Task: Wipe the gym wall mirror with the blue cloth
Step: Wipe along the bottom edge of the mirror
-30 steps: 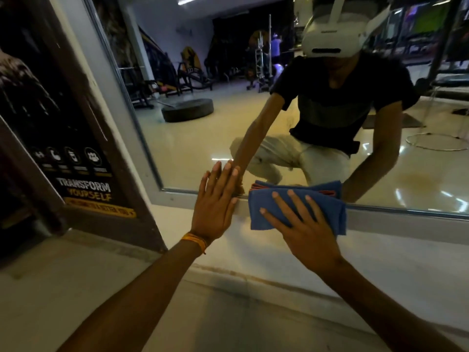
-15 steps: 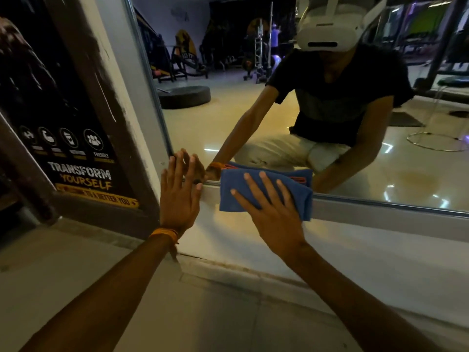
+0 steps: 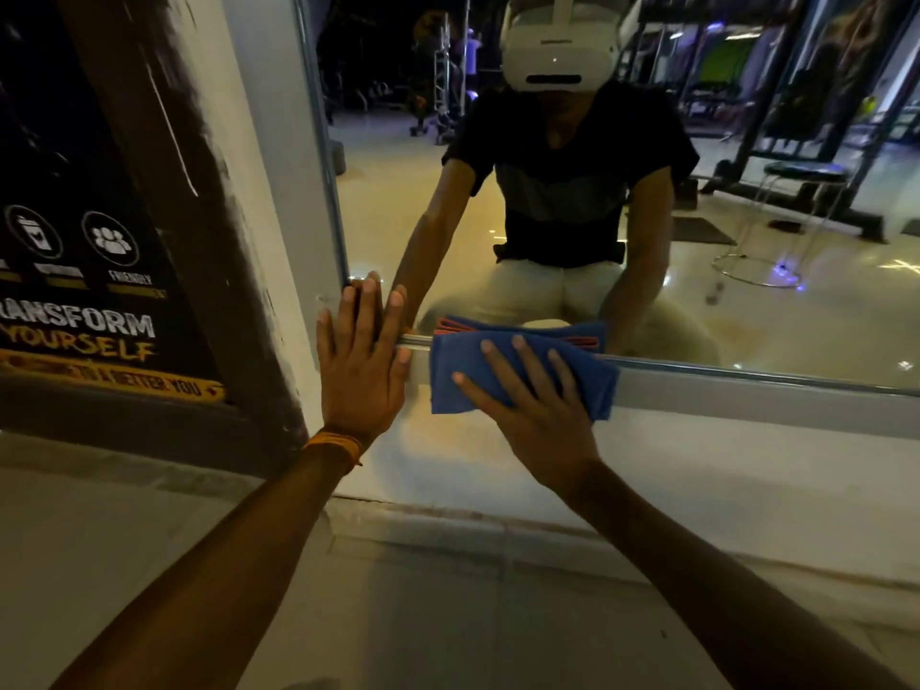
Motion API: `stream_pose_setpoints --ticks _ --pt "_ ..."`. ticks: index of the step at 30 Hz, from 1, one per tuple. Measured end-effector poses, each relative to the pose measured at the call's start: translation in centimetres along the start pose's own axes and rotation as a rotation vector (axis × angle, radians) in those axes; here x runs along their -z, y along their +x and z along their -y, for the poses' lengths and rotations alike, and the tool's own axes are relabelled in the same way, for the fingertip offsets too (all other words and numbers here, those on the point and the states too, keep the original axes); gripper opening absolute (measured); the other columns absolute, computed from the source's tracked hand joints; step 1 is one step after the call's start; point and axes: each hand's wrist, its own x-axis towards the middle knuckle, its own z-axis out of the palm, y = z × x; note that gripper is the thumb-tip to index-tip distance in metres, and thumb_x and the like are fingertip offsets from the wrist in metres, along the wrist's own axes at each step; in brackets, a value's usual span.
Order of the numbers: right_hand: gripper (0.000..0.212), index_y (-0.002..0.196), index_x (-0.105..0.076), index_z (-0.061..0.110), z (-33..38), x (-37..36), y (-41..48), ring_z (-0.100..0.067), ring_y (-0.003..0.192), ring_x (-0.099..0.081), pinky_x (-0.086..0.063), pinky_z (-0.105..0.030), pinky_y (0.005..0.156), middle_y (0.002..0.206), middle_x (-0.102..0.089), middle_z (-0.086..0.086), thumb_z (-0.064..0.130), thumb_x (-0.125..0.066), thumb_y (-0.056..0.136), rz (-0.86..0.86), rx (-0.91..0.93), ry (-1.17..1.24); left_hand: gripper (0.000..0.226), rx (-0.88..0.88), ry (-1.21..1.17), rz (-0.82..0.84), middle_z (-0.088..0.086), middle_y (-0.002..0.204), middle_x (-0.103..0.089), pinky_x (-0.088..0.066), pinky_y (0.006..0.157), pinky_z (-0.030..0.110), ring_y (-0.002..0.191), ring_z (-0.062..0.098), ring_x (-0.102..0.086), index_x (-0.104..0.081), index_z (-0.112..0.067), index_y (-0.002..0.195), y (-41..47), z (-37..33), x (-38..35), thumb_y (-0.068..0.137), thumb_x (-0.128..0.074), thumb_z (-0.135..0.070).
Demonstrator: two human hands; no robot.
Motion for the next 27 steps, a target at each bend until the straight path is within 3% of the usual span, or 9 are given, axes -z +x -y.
stream_pose_setpoints --ticks 4,8,10,14,17,20,24,27 --pt "0.091 0.163 -0.018 0.036 -4.3 2.0 -4.5 -0.034 0.158 -0.007 -0.004 -0.055 0.127 0.172 -0.006 -0.005 0.018 -0.073 0.092 0.039 -0.035 -0.035 0.063 -0.045 -0.022 0.006 0.000 0.172 0.009 0.003 0.128 0.050 0.159 0.025 0.004 -0.006 -0.023 0.165 0.0 0.3 0.4 0.109 -0.025 -0.044" --pt "0.107 0.163 -0.015 0.036 -10.2 5.2 -8.9 -0.036 0.158 -0.003 -0.002 -0.057 0.126 0.173 -0.002 -0.005 0.018 -0.083 0.083 0.145 -0.108 -0.091 0.065 -0.053 -0.122 -0.033 0.015 0.170 -0.013 -0.005 0.127 0.058 0.158 0.033 -0.008 -0.020 -0.011 0.162 0.6 0.5 1.6 0.106 -0.035 -0.037" --pt "0.100 0.163 -0.016 0.036 -8.4 4.9 -7.5 -0.036 0.158 -0.001 0.000 -0.058 0.126 0.172 -0.003 -0.006 0.018 -0.078 0.087 0.163 -0.113 -0.064 0.067 -0.009 -0.158 -0.066 0.016 0.169 -0.012 -0.005 0.126 0.058 0.158 0.032 -0.005 -0.019 -0.007 0.162 1.4 1.0 1.6 0.104 -0.036 -0.036" --pt "0.079 0.161 -0.019 0.038 -0.8 2.0 -1.1 -0.033 0.158 -0.004 -0.003 -0.058 0.126 0.170 -0.011 -0.004 0.018 -0.060 0.097 0.152 -0.026 0.032 0.064 -0.025 -0.057 -0.099 0.001 0.172 0.009 0.004 0.128 0.050 0.159 0.023 0.008 -0.011 -0.011 0.163 1.9 2.0 0.6 0.107 -0.024 -0.039" --pt "0.076 0.161 -0.017 0.038 -0.6 1.7 -0.6 -0.031 0.158 -0.006 -0.004 -0.055 0.127 0.170 -0.014 -0.003 0.019 -0.057 0.099 0.125 -0.033 0.012 0.063 -0.049 -0.055 -0.129 -0.003 0.172 0.010 0.006 0.128 0.046 0.159 0.021 0.007 -0.009 -0.014 0.164 1.8 2.5 0.0 0.107 -0.023 -0.037" --pt "0.084 0.163 -0.011 0.038 -4.1 3.6 -5.3 -0.034 0.158 -0.002 -0.005 -0.058 0.127 0.171 -0.007 -0.006 0.023 -0.063 0.098 0.147 -0.216 -0.031 0.064 -0.064 -0.066 -0.179 -0.004 0.172 0.008 0.005 0.128 0.046 0.159 0.021 0.007 -0.008 -0.016 0.164 1.6 2.5 -0.3 0.106 -0.027 -0.036" --pt "0.069 0.164 -0.008 0.036 -7.2 6.1 -8.8 -0.038 0.158 -0.004 -0.016 -0.068 0.121 0.172 0.001 -0.007 0.033 -0.046 0.106 0.165 -0.586 0.044 0.065 -0.070 -0.093 -0.210 -0.005 0.172 0.006 0.004 0.128 0.045 0.159 0.020 0.006 -0.011 -0.015 0.164 1.5 2.4 -0.4 0.105 -0.029 -0.037" --pt "0.066 0.162 -0.015 0.030 -3.9 5.3 -6.1 -0.039 0.158 0.000 -0.009 -0.066 0.123 0.171 -0.007 -0.014 0.030 -0.049 0.106 0.167 -0.570 0.061 0.063 -0.074 -0.116 -0.192 -0.003 0.172 0.002 0.002 0.128 0.047 0.159 0.023 0.002 -0.017 -0.013 0.163 1.6 2.7 -0.3 0.107 -0.029 -0.038"
